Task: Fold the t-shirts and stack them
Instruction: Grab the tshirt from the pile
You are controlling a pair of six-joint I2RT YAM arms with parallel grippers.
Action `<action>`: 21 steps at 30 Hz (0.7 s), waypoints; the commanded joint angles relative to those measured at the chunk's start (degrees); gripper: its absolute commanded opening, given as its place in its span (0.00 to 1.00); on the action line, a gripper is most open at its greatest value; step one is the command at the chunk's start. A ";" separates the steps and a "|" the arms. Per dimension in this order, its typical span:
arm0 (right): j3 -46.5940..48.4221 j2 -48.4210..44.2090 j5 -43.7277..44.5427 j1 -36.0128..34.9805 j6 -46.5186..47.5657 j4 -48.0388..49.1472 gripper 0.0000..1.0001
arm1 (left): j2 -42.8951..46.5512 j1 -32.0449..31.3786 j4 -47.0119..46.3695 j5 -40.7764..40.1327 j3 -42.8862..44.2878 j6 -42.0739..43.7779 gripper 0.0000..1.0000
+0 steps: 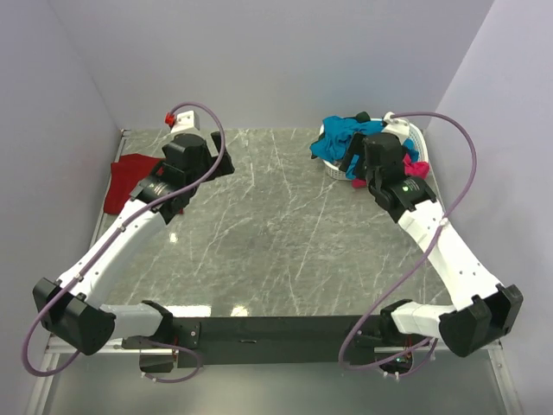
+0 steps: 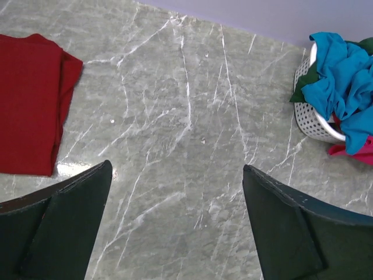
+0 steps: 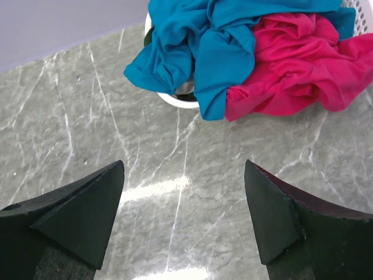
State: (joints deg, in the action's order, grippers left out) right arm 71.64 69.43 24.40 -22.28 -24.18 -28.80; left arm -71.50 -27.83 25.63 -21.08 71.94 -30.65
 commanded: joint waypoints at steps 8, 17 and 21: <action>18.00 16.93 -4.88 7.59 3.26 -2.32 0.88 | 0.84 0.15 1.00 0.42 2.16 -0.28 0.99; 41.81 41.28 -6.73 11.73 3.88 -6.53 0.85 | 2.77 0.59 6.45 0.87 0.66 -4.59 0.99; 51.39 50.00 -7.79 12.53 2.66 -10.04 0.84 | 5.14 0.68 8.38 -0.09 -1.10 -6.08 0.99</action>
State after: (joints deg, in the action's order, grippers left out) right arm 116.90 116.77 17.26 -10.31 -21.19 -35.48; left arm -69.34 -27.40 32.01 -20.67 71.68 -34.57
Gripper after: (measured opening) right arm 0.839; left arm 0.994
